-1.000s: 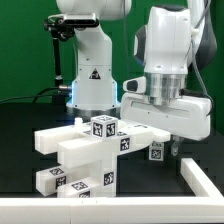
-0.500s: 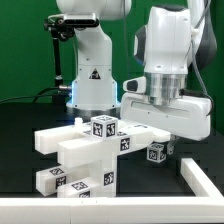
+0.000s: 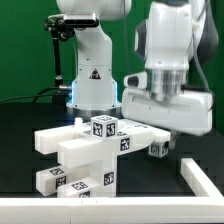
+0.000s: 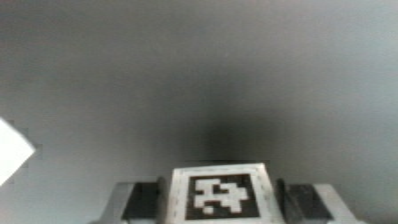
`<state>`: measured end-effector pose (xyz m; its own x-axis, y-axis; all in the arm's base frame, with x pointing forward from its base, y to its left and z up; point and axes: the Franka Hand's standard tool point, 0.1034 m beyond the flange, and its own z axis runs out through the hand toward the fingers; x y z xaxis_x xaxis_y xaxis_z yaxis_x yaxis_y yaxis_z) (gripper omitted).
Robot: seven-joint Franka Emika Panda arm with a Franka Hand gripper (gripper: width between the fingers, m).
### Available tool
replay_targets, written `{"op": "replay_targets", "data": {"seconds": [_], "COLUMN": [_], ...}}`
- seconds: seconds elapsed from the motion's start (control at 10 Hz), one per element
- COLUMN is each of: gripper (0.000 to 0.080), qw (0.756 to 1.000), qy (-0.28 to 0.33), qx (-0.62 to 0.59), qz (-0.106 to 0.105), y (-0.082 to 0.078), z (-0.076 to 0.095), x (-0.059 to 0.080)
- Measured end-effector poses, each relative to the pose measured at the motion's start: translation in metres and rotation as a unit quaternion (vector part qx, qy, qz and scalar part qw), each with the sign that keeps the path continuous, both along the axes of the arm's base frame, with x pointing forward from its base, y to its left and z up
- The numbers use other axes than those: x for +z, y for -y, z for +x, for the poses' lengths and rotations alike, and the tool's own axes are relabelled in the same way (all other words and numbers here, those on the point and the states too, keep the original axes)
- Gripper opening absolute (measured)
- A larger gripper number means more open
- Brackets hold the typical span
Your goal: Assemble chair
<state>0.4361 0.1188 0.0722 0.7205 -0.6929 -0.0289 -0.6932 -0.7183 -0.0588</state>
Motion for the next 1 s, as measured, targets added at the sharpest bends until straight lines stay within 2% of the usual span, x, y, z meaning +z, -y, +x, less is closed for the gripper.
{"op": "replay_targets", "data": {"seconds": [0.1,0.2,0.3,0.4,0.5,0.6,0.7,1.0], "gripper": [0.0284,0.0284,0.0284,0.0284,0.0284,0.0284,0.0284,0.0284], "qw": [1.000,0.999,0.999,0.999,0.999,0.999,0.999,0.999], "qy": [-0.007,-0.014,-0.008,-0.001,0.010,0.009,0.006,0.003], "qx": [0.004,0.013,0.013,0.031,0.041,0.042,0.037,0.040], "qz": [0.016,0.035,0.042,0.042,0.034,0.025,0.015,0.015], "y": [0.007,0.022,0.044,0.065,0.074,0.066,0.054,0.057], "z": [-0.003,0.000,0.007,0.020,0.039,0.046,0.042,0.042], "x": [0.023,0.051,0.078,0.094,0.099,0.092,0.074,0.075]}}
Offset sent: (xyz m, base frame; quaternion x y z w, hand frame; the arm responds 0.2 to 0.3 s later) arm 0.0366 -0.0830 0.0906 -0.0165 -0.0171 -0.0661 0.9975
